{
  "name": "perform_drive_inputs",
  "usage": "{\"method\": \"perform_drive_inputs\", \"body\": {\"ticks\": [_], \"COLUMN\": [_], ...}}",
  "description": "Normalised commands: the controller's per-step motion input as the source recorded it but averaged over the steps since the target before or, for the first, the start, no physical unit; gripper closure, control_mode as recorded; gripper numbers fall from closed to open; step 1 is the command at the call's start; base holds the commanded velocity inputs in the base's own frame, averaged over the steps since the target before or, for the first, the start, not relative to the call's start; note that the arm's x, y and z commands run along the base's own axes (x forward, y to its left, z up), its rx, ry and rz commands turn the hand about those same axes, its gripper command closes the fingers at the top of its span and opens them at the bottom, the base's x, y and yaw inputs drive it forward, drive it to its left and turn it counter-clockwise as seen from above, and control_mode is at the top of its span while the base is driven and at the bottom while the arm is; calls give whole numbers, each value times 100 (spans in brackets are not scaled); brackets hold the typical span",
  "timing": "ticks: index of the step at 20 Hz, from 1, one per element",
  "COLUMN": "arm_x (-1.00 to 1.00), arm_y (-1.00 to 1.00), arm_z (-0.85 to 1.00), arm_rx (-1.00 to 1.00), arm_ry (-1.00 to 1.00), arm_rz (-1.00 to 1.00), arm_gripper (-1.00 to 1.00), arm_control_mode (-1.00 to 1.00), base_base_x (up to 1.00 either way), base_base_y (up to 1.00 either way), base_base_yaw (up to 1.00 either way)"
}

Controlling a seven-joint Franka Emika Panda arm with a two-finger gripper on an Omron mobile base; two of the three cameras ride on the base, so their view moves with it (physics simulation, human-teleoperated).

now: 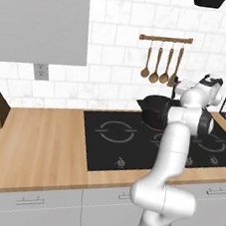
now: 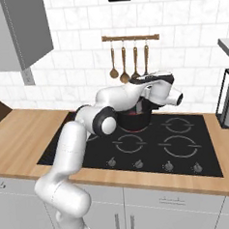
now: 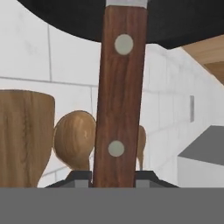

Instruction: Put the onion and tomato in the pot. Retrieve the spatula and lightly stir the vegetables in the pot.

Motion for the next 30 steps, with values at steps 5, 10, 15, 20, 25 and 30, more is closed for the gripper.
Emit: {"method": "perform_drive_inputs", "body": {"ticks": [5, 10, 15, 20, 25, 30], "arm_x": [-9, -41, -6, 2, 5, 11], "arm_y": [2, 42, 85, 23, -23, -58], "arm_z": [-23, -13, -10, 3, -11, -53], "arm_rx": [0, 0, 2, 8, 6, -2], "arm_ry": [0, 0, 0, -4, -2, 0], "arm_rz": [0, 2, 7, 1, 0, 0], "arm_gripper": [100, 100, 100, 100, 100, 100], "arm_control_mode": [-100, -100, -100, -100, -100, -100], "base_base_x": [0, 0, 0, 0, 0, 0], "base_base_y": [0, 0, 0, 0, 0, 0], "base_base_yaw": [0, 0, 0, 0, 0, 0]}}
